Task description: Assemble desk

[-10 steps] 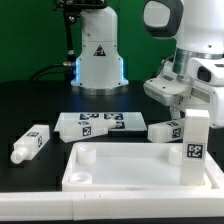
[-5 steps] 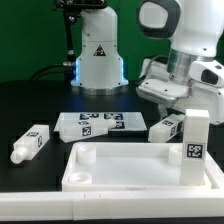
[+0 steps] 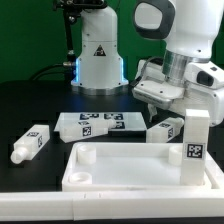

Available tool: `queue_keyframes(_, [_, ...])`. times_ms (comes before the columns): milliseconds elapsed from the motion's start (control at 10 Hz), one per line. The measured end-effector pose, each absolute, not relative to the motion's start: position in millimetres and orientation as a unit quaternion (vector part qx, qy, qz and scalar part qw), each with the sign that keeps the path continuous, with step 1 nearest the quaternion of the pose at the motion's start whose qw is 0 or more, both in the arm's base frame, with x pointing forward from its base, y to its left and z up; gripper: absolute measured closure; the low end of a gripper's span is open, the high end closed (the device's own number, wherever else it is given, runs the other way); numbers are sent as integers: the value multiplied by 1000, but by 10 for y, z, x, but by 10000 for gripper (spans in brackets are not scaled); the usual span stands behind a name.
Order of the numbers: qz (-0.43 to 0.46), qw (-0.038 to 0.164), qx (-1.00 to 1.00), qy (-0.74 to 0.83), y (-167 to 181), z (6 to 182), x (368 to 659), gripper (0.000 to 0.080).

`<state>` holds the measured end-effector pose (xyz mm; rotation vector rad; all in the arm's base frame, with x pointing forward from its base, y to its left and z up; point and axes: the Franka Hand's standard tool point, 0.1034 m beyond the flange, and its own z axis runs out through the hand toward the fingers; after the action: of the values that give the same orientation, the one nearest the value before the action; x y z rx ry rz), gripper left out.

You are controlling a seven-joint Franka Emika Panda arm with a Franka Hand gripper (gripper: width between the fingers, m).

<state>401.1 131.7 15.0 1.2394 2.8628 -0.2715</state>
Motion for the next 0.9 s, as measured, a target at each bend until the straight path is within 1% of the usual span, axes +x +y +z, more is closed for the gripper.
queue_keyframes(100, [-96,14,452,887,1273,281,4054,165])
queue_keyframes(200, [-111,22,508,854,1223,366,4124,153])
queue_keyframes(400, [-126,45,624,770,1207,442,4340,151])
queue_keyframes(500, [-120,50,651,748,1243,420,4389,151])
queue_keyframes(600, [-121,52,673,728,1234,399,4363,151])
queue_keyframes(900, [-114,64,751,648,1224,408,4376,151])
